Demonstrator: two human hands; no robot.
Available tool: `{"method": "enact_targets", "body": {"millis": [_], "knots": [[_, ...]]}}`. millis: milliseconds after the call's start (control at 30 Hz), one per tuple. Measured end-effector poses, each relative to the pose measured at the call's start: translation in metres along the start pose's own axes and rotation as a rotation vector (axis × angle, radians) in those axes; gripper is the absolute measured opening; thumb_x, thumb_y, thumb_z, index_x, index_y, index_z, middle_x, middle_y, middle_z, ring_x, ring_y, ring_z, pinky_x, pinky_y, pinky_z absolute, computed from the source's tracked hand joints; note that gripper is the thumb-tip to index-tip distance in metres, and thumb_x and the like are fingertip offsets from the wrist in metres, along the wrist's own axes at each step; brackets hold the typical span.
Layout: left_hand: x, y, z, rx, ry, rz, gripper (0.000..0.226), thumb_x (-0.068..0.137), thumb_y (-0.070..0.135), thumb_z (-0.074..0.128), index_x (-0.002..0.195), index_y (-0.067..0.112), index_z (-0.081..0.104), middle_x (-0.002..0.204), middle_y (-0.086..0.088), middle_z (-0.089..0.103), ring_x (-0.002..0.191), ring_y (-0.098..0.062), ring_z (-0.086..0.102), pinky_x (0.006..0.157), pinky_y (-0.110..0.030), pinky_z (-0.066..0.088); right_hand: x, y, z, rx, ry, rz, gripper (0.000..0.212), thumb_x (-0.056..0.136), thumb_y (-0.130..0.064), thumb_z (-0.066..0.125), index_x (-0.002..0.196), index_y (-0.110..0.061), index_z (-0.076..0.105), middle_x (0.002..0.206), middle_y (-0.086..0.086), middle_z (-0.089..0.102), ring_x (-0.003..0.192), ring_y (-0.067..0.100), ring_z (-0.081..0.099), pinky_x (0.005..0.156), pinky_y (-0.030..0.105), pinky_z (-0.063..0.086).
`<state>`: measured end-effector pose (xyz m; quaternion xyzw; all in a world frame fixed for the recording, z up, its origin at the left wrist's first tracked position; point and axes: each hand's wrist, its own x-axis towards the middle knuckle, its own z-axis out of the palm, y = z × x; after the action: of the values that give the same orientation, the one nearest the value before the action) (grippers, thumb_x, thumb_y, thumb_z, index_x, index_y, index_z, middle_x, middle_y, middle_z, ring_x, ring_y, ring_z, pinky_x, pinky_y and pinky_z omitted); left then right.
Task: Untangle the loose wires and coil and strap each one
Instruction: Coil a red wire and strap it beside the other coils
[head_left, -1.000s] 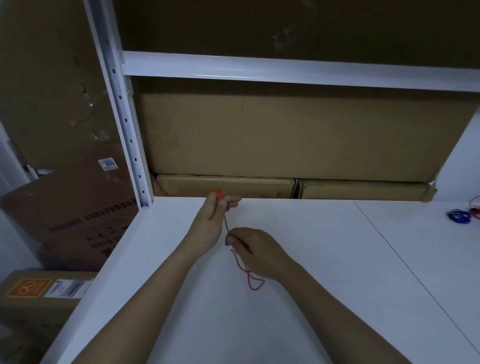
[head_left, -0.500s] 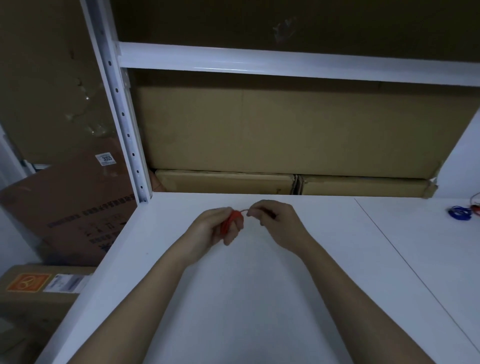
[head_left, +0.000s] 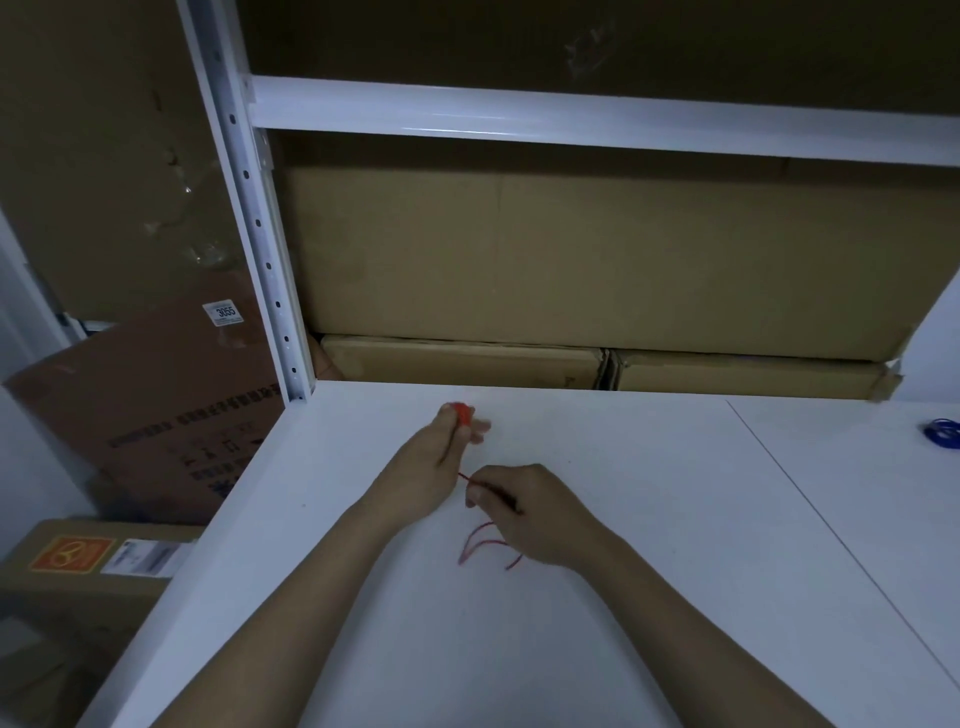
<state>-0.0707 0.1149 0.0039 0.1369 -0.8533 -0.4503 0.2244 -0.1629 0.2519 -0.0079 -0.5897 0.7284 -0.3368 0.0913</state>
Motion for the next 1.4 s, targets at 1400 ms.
{"method": "enact_targets", "body": {"millis": [1400], "knots": [[-0.021,0.010,-0.021,-0.913,-0.063,-0.155,0.051,0.101,0.021,0.032,0.074,0.011,0.075,0.064,-0.005,0.063,0.061,-0.012,0.057,0.066,-0.018,0.046,0.029,0.012,-0.004,0.084,0.296,0.040,0.018,0.097,-0.014,0.051,0.095,-0.017,0.069,0.071,-0.018,0.056,0.067,0.002,0.053,0.066,0.016,0.041]]}}
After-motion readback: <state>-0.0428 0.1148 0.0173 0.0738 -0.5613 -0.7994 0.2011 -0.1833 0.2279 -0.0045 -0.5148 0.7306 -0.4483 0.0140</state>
